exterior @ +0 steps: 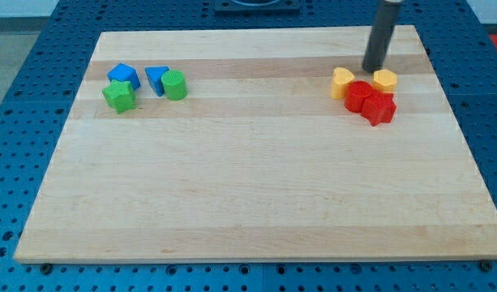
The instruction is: Shove red star towards right bottom corner of the board
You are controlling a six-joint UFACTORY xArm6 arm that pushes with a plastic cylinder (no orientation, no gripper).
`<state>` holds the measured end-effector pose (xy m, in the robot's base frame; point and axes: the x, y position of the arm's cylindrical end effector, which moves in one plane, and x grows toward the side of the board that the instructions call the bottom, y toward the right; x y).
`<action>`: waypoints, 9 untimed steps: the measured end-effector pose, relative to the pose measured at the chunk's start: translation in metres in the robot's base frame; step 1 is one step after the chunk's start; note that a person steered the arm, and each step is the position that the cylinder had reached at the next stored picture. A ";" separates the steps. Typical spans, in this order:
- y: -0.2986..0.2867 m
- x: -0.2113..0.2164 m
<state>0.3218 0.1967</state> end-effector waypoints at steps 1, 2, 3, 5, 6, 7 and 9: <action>0.004 0.063; 0.005 0.045; 0.052 0.025; -0.007 0.081; -0.030 0.117; -0.008 0.148; -0.023 0.130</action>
